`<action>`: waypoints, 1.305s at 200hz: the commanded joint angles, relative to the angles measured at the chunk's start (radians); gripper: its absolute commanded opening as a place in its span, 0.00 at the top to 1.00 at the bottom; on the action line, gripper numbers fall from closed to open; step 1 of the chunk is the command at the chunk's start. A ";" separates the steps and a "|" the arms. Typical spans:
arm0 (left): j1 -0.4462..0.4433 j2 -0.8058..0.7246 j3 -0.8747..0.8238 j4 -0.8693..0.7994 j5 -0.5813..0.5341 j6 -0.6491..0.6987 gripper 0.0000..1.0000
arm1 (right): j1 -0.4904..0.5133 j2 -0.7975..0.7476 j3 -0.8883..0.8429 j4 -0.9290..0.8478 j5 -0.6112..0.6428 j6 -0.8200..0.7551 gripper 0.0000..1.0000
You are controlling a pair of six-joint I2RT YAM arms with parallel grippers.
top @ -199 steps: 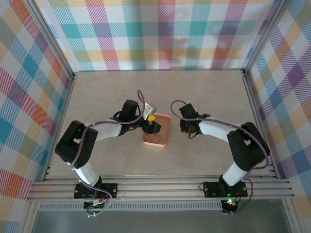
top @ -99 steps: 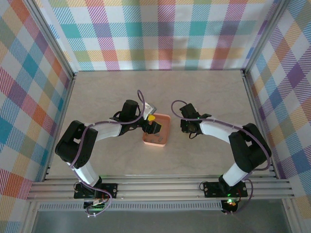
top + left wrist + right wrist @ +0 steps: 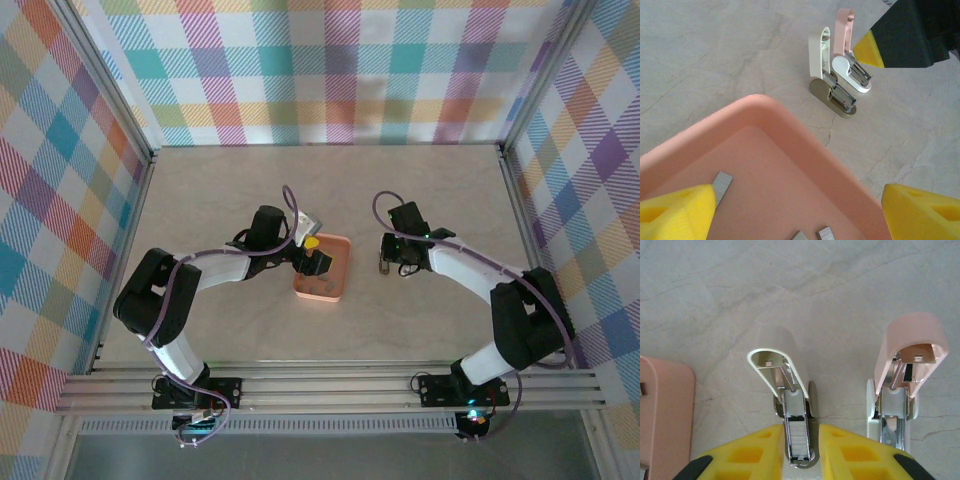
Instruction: Load the staples into the stapler
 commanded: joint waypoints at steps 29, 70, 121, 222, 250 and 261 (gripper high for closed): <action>-0.013 -0.040 0.019 -0.017 -0.004 0.027 0.14 | -0.027 0.090 0.027 0.001 -0.099 0.068 0.74; -0.013 -0.042 0.021 -0.027 -0.009 0.034 0.14 | -0.033 0.124 0.038 0.000 -0.100 0.079 0.75; -0.013 -0.044 0.019 -0.027 -0.010 0.036 0.14 | -0.039 0.137 0.035 0.001 -0.099 0.079 0.78; -0.013 -0.049 0.019 -0.043 -0.038 0.025 0.14 | -0.035 0.060 -0.007 -0.036 -0.110 0.071 0.78; -0.013 -0.065 0.015 -0.067 -0.086 -0.030 0.14 | -0.032 -0.001 -0.003 -0.058 -0.106 0.062 0.75; -0.013 -0.075 -0.003 -0.051 -0.086 -0.068 0.14 | -0.030 -0.022 -0.001 -0.068 -0.107 0.056 0.74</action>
